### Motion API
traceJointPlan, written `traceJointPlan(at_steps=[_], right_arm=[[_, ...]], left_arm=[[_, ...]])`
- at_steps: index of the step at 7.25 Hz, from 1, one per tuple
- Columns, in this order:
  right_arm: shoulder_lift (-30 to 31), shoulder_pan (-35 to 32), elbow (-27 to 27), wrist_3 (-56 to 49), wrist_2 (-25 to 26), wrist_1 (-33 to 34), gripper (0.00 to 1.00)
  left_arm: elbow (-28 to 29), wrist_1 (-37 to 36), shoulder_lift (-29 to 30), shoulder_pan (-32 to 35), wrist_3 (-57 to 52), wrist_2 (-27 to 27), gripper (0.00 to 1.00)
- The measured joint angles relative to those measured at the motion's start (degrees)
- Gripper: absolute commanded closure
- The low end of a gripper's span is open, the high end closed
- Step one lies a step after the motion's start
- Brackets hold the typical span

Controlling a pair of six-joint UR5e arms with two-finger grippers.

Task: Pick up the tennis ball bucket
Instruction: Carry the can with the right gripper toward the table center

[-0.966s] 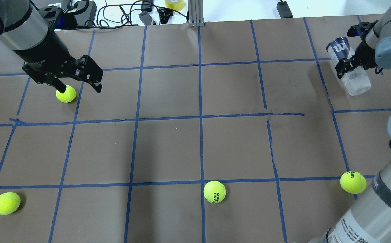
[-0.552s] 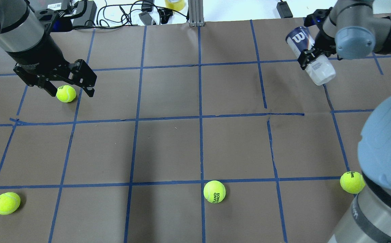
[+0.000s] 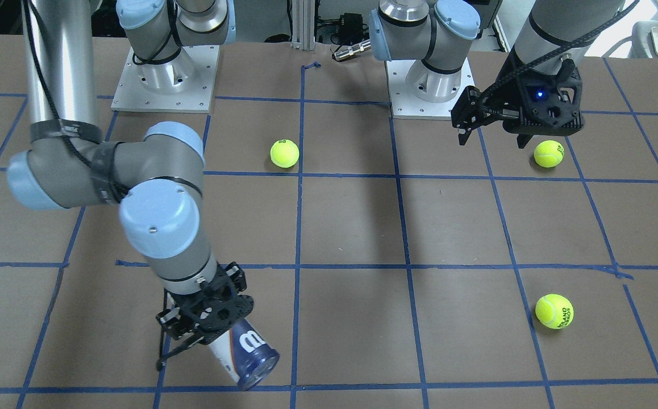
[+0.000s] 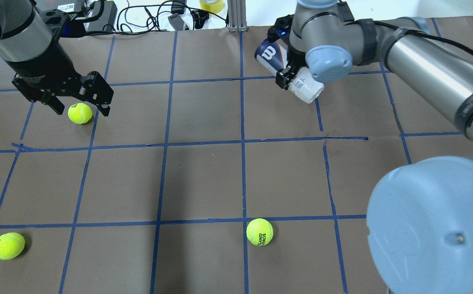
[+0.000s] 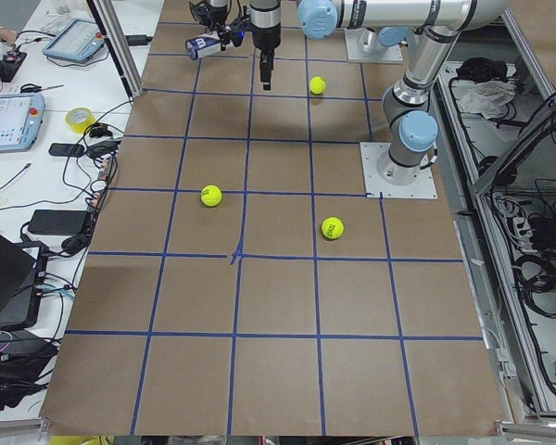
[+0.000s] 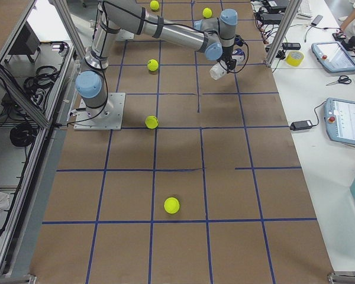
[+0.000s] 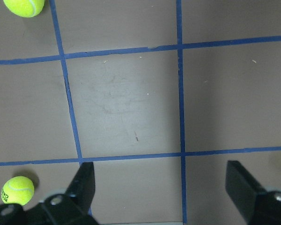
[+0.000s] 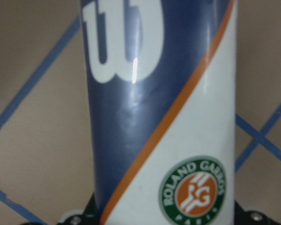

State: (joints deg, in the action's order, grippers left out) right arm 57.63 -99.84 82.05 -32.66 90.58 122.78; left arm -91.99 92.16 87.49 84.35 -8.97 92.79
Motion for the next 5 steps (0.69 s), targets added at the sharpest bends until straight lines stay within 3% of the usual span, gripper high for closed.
traceJointPlan(at_steps=[5], right_arm=[[-4.4,-13.3,-0.3,-7.7,1.1,13.3,0.20]], left_arm=[[0.5,-0.8,0.1,-6.1,0.0,-0.8,0.00]])
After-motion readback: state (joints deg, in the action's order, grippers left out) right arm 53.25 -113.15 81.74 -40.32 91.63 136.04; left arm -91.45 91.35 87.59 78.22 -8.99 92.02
